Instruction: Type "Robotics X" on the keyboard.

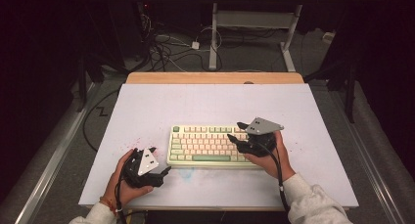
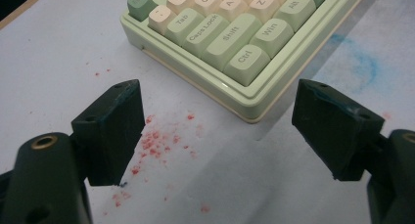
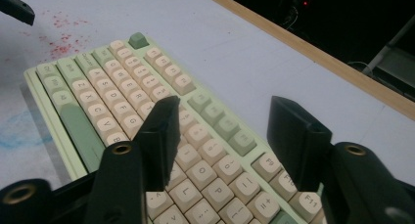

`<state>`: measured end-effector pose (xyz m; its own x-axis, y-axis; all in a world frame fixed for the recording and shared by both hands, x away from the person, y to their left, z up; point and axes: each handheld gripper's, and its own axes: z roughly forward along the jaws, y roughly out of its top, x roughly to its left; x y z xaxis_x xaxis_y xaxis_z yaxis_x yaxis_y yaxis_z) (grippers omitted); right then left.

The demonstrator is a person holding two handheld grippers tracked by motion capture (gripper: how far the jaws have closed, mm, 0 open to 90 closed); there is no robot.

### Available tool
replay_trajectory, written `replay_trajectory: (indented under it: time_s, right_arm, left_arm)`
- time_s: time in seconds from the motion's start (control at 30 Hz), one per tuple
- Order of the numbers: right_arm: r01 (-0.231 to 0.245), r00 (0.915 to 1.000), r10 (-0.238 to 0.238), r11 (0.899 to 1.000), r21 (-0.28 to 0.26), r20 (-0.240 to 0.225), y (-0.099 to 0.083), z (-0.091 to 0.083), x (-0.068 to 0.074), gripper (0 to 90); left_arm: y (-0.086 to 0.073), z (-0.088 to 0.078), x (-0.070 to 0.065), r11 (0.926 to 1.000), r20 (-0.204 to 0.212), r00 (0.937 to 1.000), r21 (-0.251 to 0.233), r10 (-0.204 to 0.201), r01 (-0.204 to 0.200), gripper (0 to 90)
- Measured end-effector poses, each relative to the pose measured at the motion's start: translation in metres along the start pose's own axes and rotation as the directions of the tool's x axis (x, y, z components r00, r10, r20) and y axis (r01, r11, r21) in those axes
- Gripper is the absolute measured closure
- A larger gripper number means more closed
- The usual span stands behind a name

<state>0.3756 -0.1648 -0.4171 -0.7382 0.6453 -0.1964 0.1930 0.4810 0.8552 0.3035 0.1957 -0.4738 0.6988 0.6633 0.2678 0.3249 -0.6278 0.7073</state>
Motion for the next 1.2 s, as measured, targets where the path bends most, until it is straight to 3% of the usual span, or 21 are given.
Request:
replay_trajectory:
  time_s: [0.2, 0.57, 0.87, 1.07, 1.2]
  right_arm:
    - [0.000, 0.9996, 0.001, 1.000, -0.023, 0.029, 0.000, -0.010, 0.000, 30.3]
    - [0.016, 0.9971, -0.013, 0.999, -0.031, 0.075, -0.008, -0.029, -0.001, 27.9]
    - [0.020, 0.9945, -0.018, 1.000, -0.022, 0.104, -0.021, -0.044, -0.005, 27.9]
    - [0.029, 0.9923, -0.026, 0.999, -0.021, 0.121, -0.032, -0.053, -0.007, 27.6]
    - [0.027, 0.9904, -0.025, 1.000, -0.009, 0.136, -0.040, -0.058, -0.008, 27.3]
  left_arm:
    - [0.000, 0.000, 0.000, 0.9999, 0.017, 0.9998, -0.001, -0.010, 0.010, 20.2]
    - [0.001, -0.004, 0.003, 0.9991, 0.015, 0.9991, -0.017, -0.039, 0.039, 27.5]
    - [0.004, -0.009, 0.005, 0.9971, 0.044, 0.9976, -0.051, -0.053, 0.056, 49.4]
    - [0.005, -0.009, 0.006, 0.9961, 0.099, 0.9926, -0.045, -0.071, 0.076, 67.2]
    - [0.006, -0.011, 0.007, 0.9958, 0.109, 0.9914, -0.046, -0.073, 0.078, 76.6]
